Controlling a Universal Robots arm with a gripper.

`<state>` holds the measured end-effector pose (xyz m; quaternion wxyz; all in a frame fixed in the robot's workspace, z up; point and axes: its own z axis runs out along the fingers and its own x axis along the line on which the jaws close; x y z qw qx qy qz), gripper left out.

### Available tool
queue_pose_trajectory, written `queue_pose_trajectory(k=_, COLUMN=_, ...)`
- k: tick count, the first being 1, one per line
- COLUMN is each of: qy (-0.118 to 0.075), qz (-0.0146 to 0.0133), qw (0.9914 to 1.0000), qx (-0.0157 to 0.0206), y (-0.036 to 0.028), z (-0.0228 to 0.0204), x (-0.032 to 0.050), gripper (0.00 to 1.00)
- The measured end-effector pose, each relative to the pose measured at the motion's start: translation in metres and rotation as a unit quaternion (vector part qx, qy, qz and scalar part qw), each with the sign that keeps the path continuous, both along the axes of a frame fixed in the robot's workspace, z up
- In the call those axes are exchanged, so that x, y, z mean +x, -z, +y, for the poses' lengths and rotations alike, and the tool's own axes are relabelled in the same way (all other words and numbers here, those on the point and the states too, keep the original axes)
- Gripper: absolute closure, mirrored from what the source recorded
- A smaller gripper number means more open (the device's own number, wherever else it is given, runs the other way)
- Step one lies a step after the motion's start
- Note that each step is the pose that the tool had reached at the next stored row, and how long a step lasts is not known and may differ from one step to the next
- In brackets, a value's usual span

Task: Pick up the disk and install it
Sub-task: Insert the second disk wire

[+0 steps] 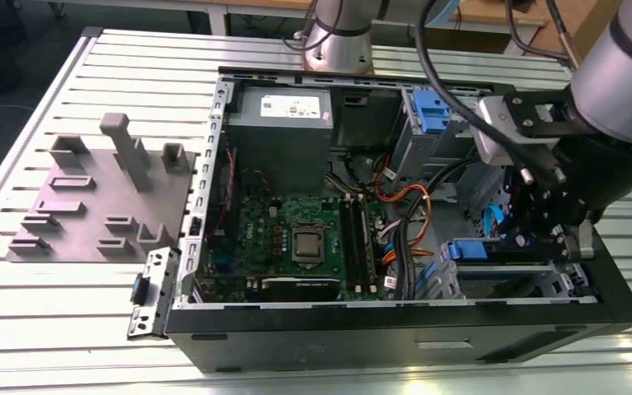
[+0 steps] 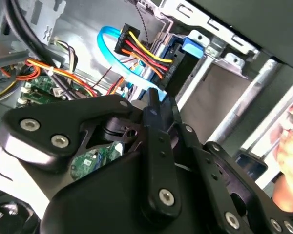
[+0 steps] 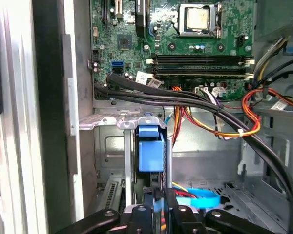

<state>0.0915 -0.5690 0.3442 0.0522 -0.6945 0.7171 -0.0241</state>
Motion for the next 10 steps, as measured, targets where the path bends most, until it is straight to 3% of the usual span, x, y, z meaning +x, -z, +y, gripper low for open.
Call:
queue_pose_trajectory(k=4, qy=0.000, qz=0.0003, qw=1.00000, qx=0.0002, y=-0.0024, z=0.0000, x=0.0000, gripper=0.78)
queue_pose_trajectory(k=6, qy=0.000, qz=0.0003, qw=1.00000, qx=0.0001, y=-0.0025, z=0.0000, x=0.0000, gripper=0.89)
queue_pose_trajectory(k=10, qy=0.000, qz=0.0004, qw=1.00000, qx=0.0001, y=-0.0026, z=0.0000, x=0.0000, gripper=0.89)
